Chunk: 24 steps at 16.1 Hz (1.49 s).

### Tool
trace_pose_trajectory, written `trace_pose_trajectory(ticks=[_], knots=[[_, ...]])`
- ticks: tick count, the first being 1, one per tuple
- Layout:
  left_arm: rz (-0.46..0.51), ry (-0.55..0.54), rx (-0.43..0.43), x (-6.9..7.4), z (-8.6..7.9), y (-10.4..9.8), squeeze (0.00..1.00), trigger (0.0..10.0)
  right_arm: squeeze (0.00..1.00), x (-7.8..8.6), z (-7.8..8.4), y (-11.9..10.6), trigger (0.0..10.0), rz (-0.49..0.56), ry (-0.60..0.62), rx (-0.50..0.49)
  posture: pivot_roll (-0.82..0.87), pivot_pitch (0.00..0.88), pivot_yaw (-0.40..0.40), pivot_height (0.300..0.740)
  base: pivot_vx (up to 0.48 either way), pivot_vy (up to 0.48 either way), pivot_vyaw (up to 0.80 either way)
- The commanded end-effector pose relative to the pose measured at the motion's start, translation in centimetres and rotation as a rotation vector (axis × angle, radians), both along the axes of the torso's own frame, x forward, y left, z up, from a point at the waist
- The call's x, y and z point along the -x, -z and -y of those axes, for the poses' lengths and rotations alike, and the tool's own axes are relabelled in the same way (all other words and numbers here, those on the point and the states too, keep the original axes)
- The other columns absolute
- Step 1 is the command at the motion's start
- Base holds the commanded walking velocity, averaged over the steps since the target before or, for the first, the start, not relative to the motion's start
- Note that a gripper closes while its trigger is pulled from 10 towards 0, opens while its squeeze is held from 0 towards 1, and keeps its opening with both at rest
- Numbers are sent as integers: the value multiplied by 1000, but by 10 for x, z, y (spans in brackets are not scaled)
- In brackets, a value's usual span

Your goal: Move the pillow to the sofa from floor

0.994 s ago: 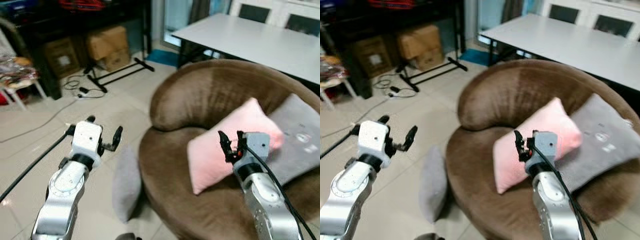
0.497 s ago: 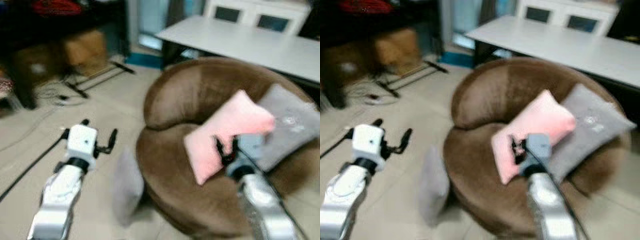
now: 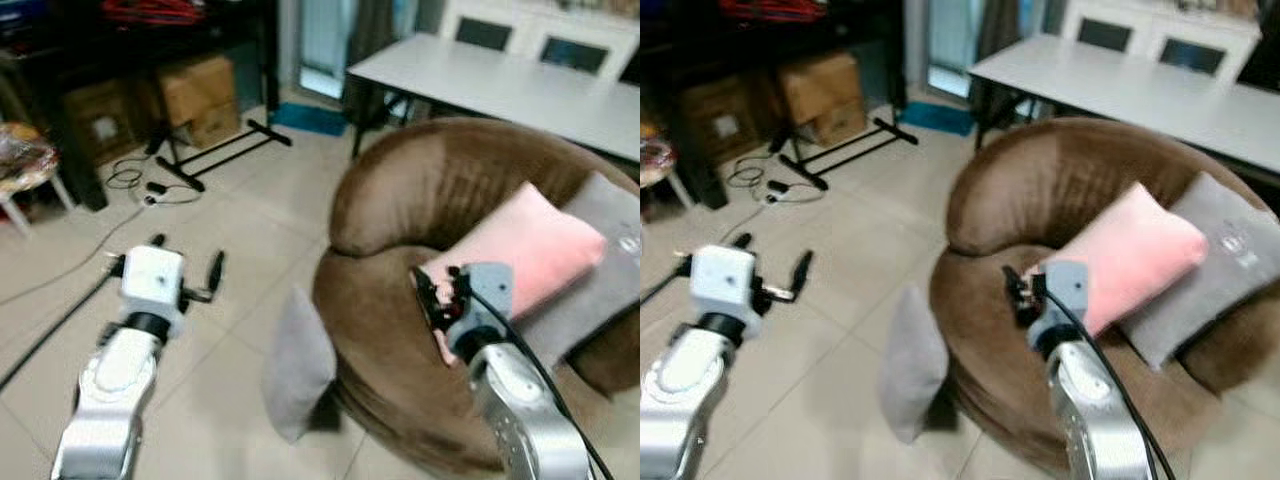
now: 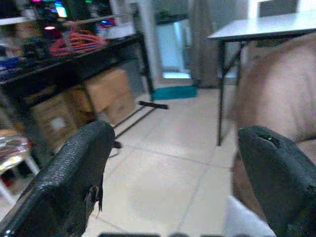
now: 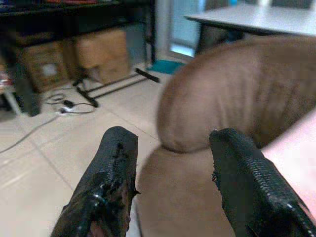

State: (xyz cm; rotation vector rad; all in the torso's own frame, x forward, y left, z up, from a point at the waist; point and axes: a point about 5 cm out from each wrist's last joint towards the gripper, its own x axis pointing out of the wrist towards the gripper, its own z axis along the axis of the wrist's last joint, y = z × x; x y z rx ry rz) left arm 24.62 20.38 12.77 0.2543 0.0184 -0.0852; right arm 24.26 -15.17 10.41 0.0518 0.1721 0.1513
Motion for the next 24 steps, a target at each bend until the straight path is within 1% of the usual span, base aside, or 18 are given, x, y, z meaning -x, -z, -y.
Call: trace_pose_trajectory(ticks=[1,2,5,6,7,8,9,10,11,15,18,21,24], knots=[[17,25,7,0,7,-3,102,10000,0,-1,3,-2,10000,1,-8,11,-57,0,-31,740,0,0,800],[21,24,9,0,6,-4,98,10000,0,-1,1,-2,10000,1,-15,4,-52,0,-34,740,0,0,800],[23,20,8,-1,4,-4,102,10000,0,-3,1,0,10000,-2,-5,-15,-44,0,-36,740,339,0,800],[25,17,7,-2,3,-4,102,10000,0,-4,2,0,10000,-3,12,-26,-43,0,-37,740,352,0,0],[28,14,7,-2,2,-5,102,10000,0,-5,6,1,10000,-8,56,-74,-43,0,-36,740,349,0,0],[28,14,7,-2,2,-5,102,10000,0,-5,7,1,10000,-10,66,-87,-43,0,-36,740,352,0,0],[28,11,2,-4,1,-4,98,10000,0,-6,14,4,10000,-17,114,-40,-51,0,-29,740,356,0,0],[28,11,-1,-6,1,-3,102,10000,0,-6,18,5,10000,-16,142,-21,-54,0,-24,740,356,0,0],[28,16,-2,-8,1,-3,102,10000,0,-6,20,5,10000,-15,156,-30,-59,0,-20,740,356,0,0],[28,37,-5,-11,5,-3,98,10000,0,-6,20,4,10000,-10,162,-43,-64,0,-13,740,352,0,0],[30,38,-8,-11,4,-3,98,10000,0,-7,16,3,10000,-6,149,-57,-59,0,-12,740,349,0,0],[29,32,-13,-11,1,-2,98,10000,0,-8,14,0,10000,33,128,-41,-57,0,-14,740,336,0,0],[50,17,-31,-11,0,-2,82,10000,0,-8,13,2,10000,24,141,-67,-57,0,-15,740,92,0,0]])
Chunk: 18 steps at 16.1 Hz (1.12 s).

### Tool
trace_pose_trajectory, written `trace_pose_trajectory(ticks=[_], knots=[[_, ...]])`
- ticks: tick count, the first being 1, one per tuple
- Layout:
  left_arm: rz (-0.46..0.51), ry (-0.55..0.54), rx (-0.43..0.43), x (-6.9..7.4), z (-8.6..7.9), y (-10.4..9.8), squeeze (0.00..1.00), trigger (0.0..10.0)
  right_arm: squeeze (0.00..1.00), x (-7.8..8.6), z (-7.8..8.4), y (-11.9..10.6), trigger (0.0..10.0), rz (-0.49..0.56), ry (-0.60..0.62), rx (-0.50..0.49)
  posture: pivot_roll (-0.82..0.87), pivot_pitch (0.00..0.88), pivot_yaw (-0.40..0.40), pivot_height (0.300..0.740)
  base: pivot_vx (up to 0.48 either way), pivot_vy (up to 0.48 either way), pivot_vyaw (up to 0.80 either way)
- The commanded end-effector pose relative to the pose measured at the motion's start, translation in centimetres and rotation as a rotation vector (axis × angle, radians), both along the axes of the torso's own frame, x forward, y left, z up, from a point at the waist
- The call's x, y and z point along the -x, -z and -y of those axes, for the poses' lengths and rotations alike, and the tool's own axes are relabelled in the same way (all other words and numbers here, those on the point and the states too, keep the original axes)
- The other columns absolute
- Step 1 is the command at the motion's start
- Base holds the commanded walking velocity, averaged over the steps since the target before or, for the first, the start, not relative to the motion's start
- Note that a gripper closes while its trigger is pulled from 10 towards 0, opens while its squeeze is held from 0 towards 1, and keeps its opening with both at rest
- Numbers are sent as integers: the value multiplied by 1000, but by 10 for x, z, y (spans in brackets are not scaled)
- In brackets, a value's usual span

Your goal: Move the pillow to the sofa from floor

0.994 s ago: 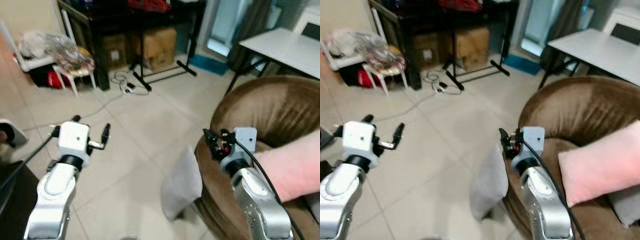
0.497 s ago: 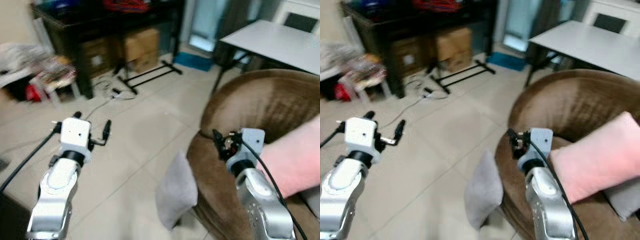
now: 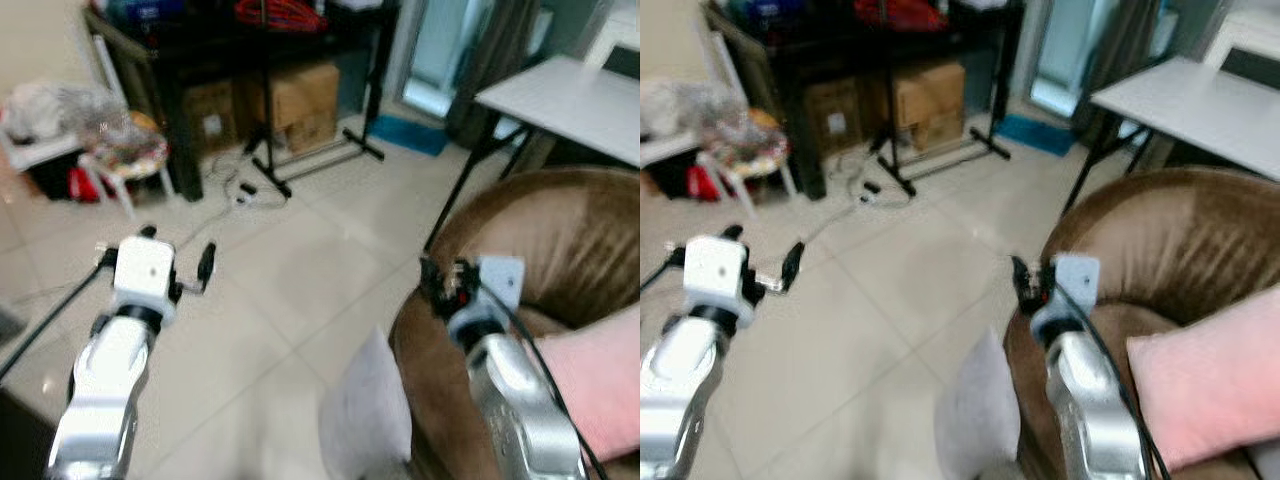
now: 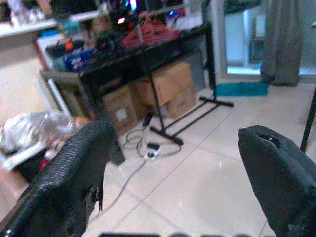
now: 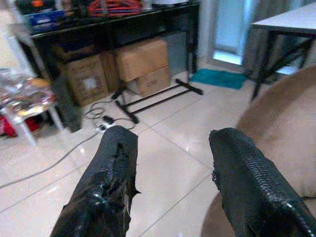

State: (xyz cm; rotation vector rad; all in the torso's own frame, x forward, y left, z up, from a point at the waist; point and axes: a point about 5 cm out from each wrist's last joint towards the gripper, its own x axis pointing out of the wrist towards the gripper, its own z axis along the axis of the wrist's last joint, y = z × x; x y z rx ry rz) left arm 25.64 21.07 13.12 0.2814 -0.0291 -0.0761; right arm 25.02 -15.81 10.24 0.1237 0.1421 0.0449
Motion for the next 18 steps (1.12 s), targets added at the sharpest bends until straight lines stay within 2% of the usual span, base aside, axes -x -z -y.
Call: trace_pose_trajectory(ticks=[1,7,9,10,12,14,16,18], knots=[[5,15,-14,-1,7,2,71,10000,0,0,8,0,10000,4,32,-16,-58,0,-14,731,0,0,0],[-5,11,-35,1,5,10,75,10000,0,3,10,3,10000,23,43,17,-65,0,-8,676,0,0,0],[-5,13,-35,1,6,10,71,10000,0,3,12,4,10000,17,46,71,-65,0,-9,661,0,0,0],[-5,14,-34,1,7,10,75,10000,0,3,15,4,10000,23,47,128,-65,0,-9,651,0,0,0],[-6,13,-29,2,7,12,75,10000,0,4,15,2,10000,30,43,68,-67,0,-12,631,0,0,0],[0,1,-25,3,5,12,75,10000,0,4,18,3,10000,24,81,82,-67,0,-18,607,0,0,0],[15,-15,-18,5,3,11,78,10000,0,2,19,5,10000,6,83,110,-65,0,-23,603,0,0,0],[10,-31,-16,7,1,12,90,10000,0,1,18,8,10000,-7,77,84,-56,0,-35,603,0,0,0]])
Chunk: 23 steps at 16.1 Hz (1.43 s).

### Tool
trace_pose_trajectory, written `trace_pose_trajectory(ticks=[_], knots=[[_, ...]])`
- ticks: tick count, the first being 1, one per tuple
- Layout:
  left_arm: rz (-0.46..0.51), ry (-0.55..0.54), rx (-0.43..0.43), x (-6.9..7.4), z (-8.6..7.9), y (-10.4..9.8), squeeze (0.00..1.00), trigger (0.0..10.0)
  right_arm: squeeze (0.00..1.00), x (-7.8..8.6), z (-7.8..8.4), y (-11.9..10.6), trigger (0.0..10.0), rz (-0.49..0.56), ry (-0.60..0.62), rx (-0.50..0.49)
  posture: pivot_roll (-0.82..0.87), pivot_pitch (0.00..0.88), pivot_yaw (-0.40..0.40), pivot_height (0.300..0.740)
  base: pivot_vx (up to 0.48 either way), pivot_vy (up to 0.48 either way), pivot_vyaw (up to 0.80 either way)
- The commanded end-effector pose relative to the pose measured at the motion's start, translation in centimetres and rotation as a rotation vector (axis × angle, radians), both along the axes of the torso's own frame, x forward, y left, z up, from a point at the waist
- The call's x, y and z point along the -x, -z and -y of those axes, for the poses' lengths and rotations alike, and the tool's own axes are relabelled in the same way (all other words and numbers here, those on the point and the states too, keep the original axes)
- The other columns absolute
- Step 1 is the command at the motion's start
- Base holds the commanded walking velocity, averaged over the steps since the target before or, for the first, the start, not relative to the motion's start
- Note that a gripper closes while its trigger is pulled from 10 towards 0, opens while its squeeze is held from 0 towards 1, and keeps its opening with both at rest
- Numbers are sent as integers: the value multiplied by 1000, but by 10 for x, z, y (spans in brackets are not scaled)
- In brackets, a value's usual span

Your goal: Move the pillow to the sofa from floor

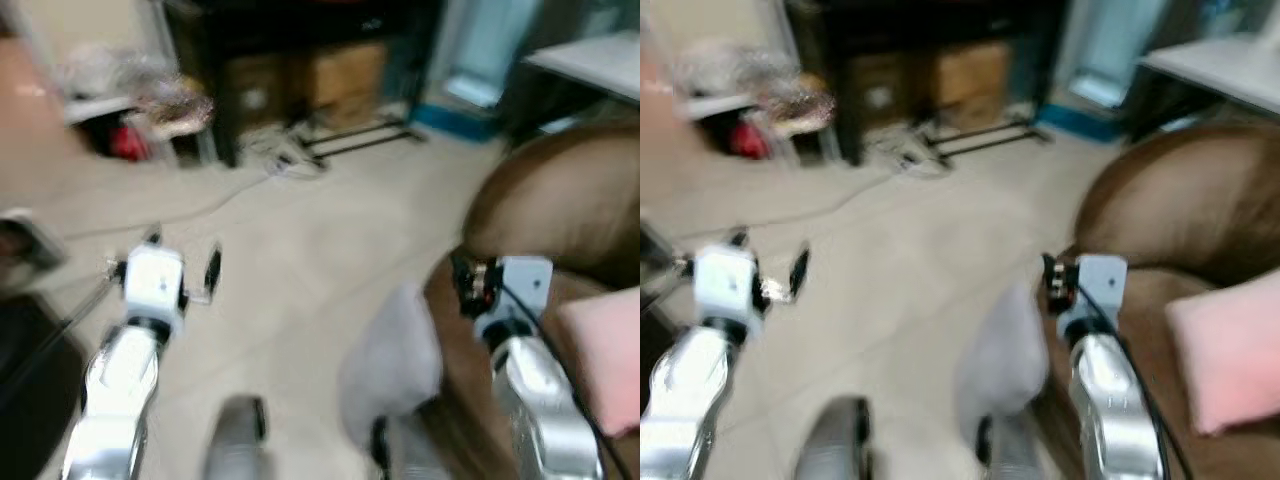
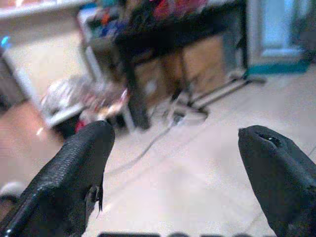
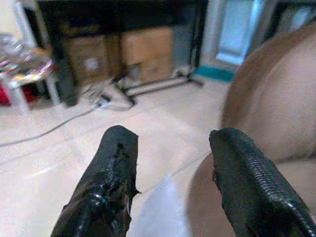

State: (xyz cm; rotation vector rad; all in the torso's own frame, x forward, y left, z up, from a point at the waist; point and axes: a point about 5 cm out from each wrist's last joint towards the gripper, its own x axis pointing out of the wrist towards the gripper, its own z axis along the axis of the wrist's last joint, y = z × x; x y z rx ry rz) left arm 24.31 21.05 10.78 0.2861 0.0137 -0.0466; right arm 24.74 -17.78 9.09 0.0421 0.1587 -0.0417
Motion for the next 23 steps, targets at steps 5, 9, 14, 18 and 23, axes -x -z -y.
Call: trace_pose_trajectory(ticks=[5,9,14,18,23], knots=[[24,-27,-12,-3,-6,-8,129,10000,1000,2,-2,-1,10000,19,-40,-14,-53,0,-40,603,0,0,0],[27,-19,-16,-3,-5,-9,125,10000,1000,-1,-5,-2,10000,3,-47,-13,-58,0,-38,603,0,0,0],[25,2,7,-2,-4,-9,145,10000,1000,1,-2,-5,10000,77,-50,79,-60,0,-30,603,0,0,0],[26,11,15,-2,-3,-10,149,10000,1000,2,-3,-3,10000,55,-23,79,-58,0,-30,603,0,0,0],[27,18,21,-3,-3,-11,165,10000,1000,-3,-2,-4,10000,56,21,71,-55,0,-34,603,205,0,595]])
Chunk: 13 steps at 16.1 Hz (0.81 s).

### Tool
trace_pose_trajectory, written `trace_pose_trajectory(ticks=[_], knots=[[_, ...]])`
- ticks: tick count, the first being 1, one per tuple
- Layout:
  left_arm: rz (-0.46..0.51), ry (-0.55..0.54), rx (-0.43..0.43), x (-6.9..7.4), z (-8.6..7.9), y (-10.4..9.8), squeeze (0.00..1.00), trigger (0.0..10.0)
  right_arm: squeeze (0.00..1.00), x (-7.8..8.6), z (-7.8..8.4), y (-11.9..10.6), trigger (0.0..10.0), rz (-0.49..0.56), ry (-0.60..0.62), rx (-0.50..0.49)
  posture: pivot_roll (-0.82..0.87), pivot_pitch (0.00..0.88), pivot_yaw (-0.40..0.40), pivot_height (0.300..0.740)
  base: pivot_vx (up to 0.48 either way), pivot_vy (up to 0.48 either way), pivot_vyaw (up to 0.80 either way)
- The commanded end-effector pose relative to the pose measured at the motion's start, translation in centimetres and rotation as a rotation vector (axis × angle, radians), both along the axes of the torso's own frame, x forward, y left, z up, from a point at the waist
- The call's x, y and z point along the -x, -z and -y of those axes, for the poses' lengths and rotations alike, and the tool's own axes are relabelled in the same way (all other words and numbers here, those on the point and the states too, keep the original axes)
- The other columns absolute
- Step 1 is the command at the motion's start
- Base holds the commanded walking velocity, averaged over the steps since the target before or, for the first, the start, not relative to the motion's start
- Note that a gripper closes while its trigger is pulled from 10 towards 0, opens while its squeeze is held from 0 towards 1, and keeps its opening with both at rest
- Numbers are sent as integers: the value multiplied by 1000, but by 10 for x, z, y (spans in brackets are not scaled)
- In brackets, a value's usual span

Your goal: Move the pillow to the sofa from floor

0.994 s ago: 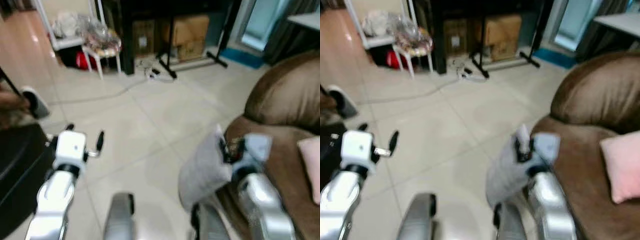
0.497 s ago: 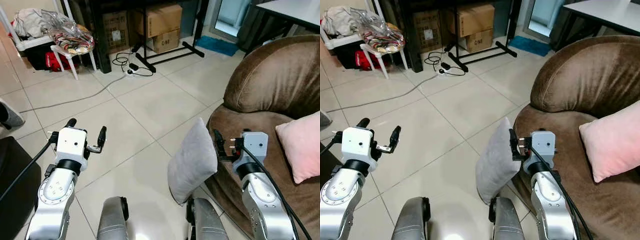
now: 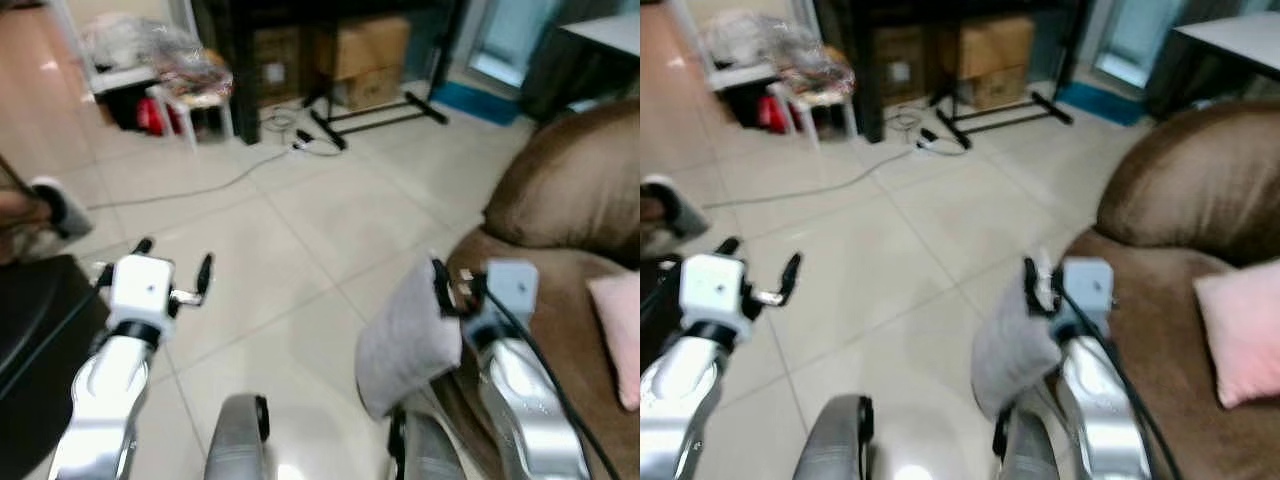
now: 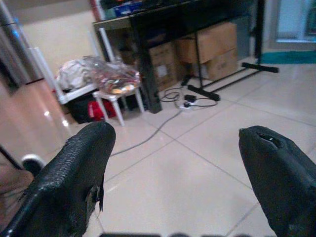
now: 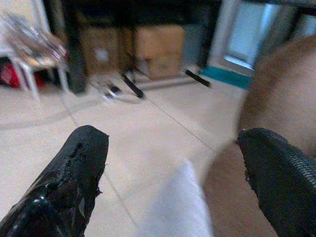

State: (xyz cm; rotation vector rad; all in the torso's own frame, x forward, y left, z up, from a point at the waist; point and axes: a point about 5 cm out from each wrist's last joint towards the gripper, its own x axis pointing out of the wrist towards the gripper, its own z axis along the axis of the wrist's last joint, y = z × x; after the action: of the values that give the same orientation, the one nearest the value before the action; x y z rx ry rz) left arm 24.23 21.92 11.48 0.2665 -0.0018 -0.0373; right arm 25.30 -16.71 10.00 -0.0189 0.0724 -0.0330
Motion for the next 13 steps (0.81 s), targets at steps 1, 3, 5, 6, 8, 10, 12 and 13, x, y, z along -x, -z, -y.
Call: trace_pose_trajectory(ticks=[1,3,5,6,8,10,12,13], knots=[[10,25,1,-3,6,-4,165,10000,1000,3,8,4,10000,-23,26,-22,-55,0,-35,603,285,0,0],[10,26,1,-4,6,-4,173,10000,1000,4,8,3,10000,-15,38,-28,-56,0,-34,603,304,0,0],[10,29,1,-4,6,-4,176,10000,0,4,8,4,10000,-21,40,-27,-58,0,-33,603,311,0,0],[10,30,1,-4,7,-3,173,10000,0,4,8,4,10000,-22,41,-26,-60,0,-33,603,319,0,0],[11,36,1,-5,7,-3,169,10000,0,4,8,4,10000,-25,39,-33,-59,0,-32,603,315,0,0],[12,38,0,-5,8,-4,169,10000,0,4,5,4,10000,-27,6,-12,-57,0,-33,603,315,0,0],[13,37,-1,-5,7,-4,165,10000,0,4,-1,5,10000,-34,-43,11,-55,0,-35,603,317,0,400],[13,37,-2,-5,7,-4,165,10000,0,4,-1,5,10000,-35,-43,8,-55,0,-35,603,319,0,800]])
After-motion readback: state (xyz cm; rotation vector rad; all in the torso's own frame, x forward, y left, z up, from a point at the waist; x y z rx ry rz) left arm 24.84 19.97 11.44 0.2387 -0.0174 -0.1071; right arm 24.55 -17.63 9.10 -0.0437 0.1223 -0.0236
